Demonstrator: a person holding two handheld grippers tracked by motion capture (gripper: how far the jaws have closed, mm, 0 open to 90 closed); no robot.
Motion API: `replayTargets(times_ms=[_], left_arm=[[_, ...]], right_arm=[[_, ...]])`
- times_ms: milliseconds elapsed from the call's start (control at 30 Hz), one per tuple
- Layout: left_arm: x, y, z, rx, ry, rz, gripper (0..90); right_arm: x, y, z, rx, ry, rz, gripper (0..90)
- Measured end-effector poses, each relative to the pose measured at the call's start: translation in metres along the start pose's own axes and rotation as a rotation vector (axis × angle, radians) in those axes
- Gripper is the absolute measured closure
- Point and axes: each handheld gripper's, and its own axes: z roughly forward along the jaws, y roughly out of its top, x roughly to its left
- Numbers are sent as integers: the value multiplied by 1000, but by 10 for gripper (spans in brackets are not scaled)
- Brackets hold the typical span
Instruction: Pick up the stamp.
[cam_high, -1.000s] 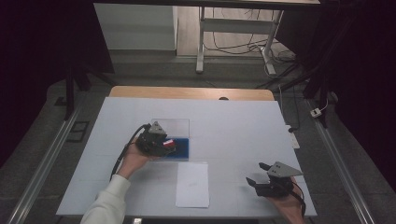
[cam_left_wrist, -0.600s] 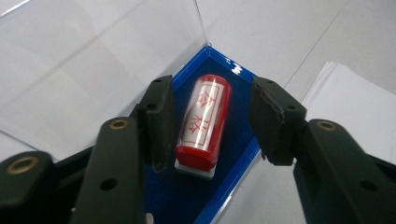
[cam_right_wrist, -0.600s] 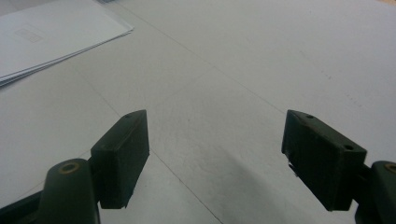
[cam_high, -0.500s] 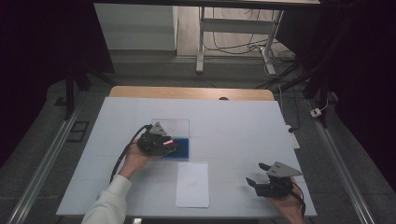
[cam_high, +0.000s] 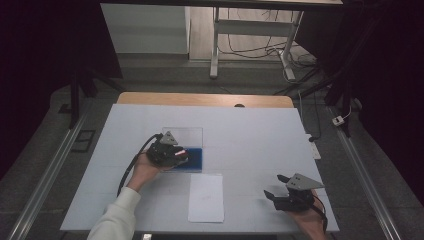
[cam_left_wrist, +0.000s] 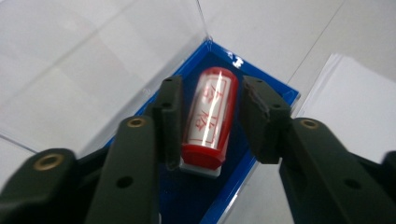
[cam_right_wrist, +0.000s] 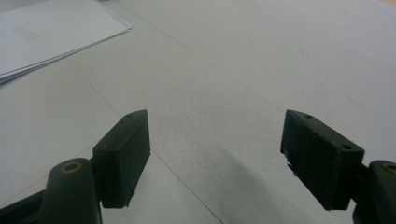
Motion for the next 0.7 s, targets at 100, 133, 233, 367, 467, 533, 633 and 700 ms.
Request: replayTargets(times_ms=[100,133,233,367,467,533,633,700], left_arm=[[1,0,-1,-7,-3,-1,656],[1,0,-1,-9,-7,-1,678],[1,-1,-2,-8,-9,6,693],[1,-1,-2,-10,-11,10,698],[1,-1,-2,-11,-11,7,699],[1,-1,-2,-9,-7,10,700],[0,-1,-3,-10,-5,10,700],[-1,0,-4,-12,-4,12,700]], right_arm=[[0,0,0,1,0,2,240],[0,0,0,0,0,2,241],[0,0,0,1,0,0,243],[0,-1,0,0,-1,0,246],[0,-1,0,2,-3,1,247],[-1,-1,0,0,-4,-3,248],[-1,-1,0,-2,-2,-2,249],[-1,-1,0,-3,-3,-3,250]])
